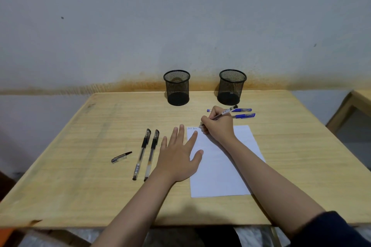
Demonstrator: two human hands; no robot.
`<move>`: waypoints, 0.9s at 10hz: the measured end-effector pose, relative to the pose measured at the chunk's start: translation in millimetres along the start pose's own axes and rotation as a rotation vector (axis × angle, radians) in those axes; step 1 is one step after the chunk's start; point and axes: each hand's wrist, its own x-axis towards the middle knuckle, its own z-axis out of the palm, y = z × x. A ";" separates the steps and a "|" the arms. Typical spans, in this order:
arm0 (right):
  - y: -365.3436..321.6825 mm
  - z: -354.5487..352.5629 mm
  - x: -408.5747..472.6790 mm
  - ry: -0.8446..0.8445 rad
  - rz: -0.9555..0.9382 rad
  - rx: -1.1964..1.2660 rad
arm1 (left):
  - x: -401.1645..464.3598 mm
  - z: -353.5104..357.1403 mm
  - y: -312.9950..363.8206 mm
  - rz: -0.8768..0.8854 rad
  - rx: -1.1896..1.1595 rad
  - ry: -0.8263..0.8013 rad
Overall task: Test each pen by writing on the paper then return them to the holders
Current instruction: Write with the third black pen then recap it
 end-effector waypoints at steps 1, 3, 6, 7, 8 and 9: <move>0.0 2.0 0.8 -0.005 -0.004 -0.048 | 0.2 0.4 0.0 -0.004 -0.010 0.004; -0.9 2.0 0.7 0.016 0.031 -0.030 | -0.8 0.3 0.5 -0.007 -0.032 0.016; -0.5 3.2 0.1 0.017 0.014 -0.021 | -0.7 -1.2 0.9 -0.014 -0.053 0.018; -0.6 1.2 0.1 -0.022 0.017 -0.006 | 0.2 -1.0 1.0 -0.016 -0.048 0.015; 1.2 1.7 1.2 -0.018 0.026 -0.003 | 0.3 -0.3 0.9 -0.018 -0.044 0.017; 2.1 3.5 3.0 0.007 0.026 -0.011 | 0.6 0.0 0.3 -0.019 -0.043 0.016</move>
